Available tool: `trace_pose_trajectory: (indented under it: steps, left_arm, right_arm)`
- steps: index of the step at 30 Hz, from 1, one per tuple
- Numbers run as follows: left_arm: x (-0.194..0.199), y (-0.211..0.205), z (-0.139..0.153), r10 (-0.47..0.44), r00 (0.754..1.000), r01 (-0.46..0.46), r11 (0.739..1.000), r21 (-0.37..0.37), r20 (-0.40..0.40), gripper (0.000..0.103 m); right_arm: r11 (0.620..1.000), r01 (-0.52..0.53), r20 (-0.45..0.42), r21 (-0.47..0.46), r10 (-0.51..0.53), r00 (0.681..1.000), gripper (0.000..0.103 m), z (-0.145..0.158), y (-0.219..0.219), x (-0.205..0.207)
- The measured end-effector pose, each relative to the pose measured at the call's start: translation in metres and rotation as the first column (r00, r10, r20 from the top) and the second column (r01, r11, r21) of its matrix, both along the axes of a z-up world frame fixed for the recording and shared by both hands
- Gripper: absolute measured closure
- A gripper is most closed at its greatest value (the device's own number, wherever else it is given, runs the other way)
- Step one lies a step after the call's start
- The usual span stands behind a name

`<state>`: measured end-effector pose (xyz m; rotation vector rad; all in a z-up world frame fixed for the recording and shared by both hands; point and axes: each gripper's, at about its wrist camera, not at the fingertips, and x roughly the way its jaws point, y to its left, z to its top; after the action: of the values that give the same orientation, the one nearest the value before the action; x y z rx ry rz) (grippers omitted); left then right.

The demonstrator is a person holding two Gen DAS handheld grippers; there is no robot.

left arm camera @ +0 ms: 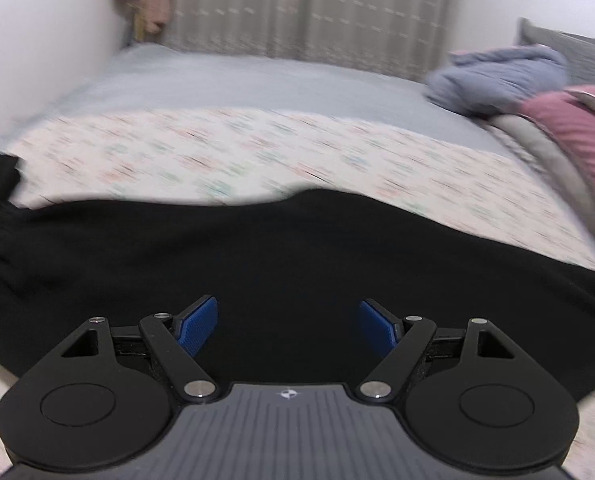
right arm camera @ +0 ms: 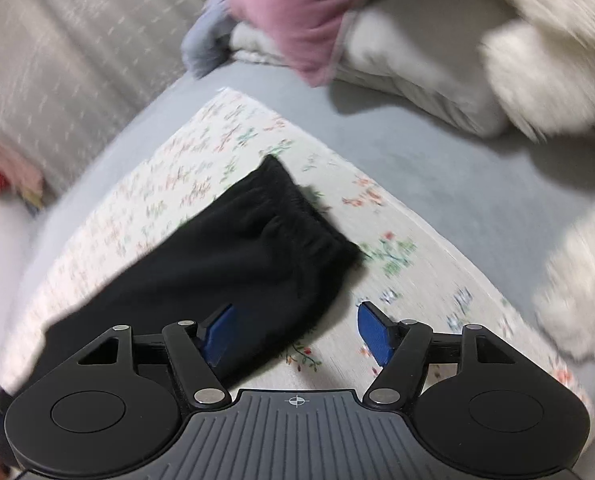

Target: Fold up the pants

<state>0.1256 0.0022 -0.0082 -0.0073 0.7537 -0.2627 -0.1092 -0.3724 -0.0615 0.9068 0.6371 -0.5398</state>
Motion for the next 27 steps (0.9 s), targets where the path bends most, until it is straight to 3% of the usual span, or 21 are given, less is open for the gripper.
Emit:
trace_pose_trajectory:
  steps: [3,7,11,14,17,22,27]
  left_arm:
    - [-0.024,-0.031,-0.009,-0.079,0.997,0.080,0.997,0.002,-0.024,0.013]
    - [-0.043,-0.061,-0.013,-0.147,0.989,0.148,0.989,0.024,-0.011,0.010]
    - [-0.043,-0.078,-0.027,-0.170,0.984,0.165,0.982,0.091,0.045,0.009]
    - [-0.037,-0.087,-0.037,-0.155,0.988,0.154,0.984,0.093,0.011,0.009]
    - [-0.034,-0.095,-0.043,-0.165,0.986,0.166,0.984,0.069,-0.014,0.009]
    - [-0.038,-0.103,-0.060,-0.195,0.981,0.194,0.975,0.111,0.004,0.007]
    - [-0.045,-0.112,-0.063,-0.207,0.978,0.205,0.975,0.085,0.019,0.005]
  right_arm:
    - [0.995,0.047,0.048,0.093,-0.052,0.998,0.035,-0.007,-0.010,-0.014]
    - [0.980,0.109,0.034,0.167,-0.117,0.993,0.035,-0.017,-0.021,-0.024]
    - [0.959,0.138,0.089,0.246,-0.164,0.982,0.034,-0.026,-0.030,-0.032]
    - [0.948,0.139,0.109,0.287,-0.177,0.978,0.034,-0.033,-0.032,-0.028]
    - [0.947,0.146,0.116,0.287,-0.185,0.976,0.034,-0.035,-0.033,-0.023]
    - [0.957,0.131,0.124,0.259,-0.168,0.978,0.034,-0.038,-0.031,-0.004]
    - [0.983,0.116,0.086,0.145,-0.129,0.988,0.034,-0.036,-0.012,0.016]
